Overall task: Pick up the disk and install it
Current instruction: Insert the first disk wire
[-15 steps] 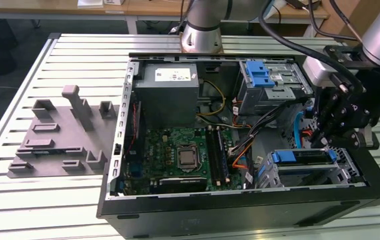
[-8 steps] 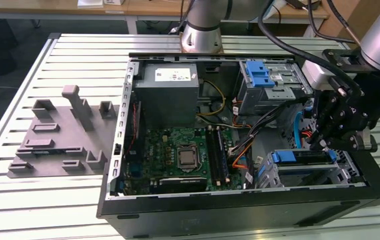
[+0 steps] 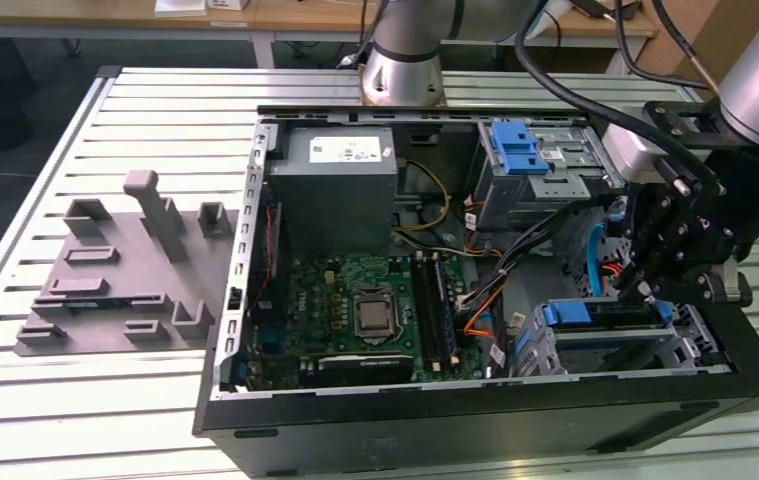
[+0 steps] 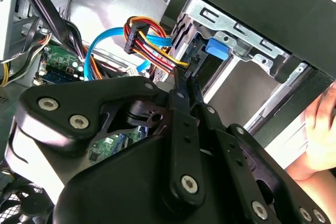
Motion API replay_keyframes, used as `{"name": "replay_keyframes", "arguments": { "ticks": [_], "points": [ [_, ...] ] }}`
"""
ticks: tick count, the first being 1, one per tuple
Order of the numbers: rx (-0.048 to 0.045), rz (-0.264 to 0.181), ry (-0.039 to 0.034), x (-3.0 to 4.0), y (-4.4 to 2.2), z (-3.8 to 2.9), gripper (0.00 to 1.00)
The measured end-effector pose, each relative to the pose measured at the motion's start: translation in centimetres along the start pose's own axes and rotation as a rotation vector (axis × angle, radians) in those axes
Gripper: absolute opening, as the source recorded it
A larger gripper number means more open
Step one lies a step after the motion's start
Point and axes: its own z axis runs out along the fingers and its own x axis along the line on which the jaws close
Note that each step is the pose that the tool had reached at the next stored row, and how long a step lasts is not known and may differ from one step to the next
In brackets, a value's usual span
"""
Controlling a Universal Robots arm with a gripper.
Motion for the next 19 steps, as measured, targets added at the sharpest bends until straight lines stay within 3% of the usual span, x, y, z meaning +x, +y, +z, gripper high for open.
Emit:
{"name": "replay_keyframes", "arguments": {
  "ticks": [19],
  "points": [
    [-0.0026, 0.012, 0.0003, 0.37, -0.02, 0.37, 0.16]
  ]
}}
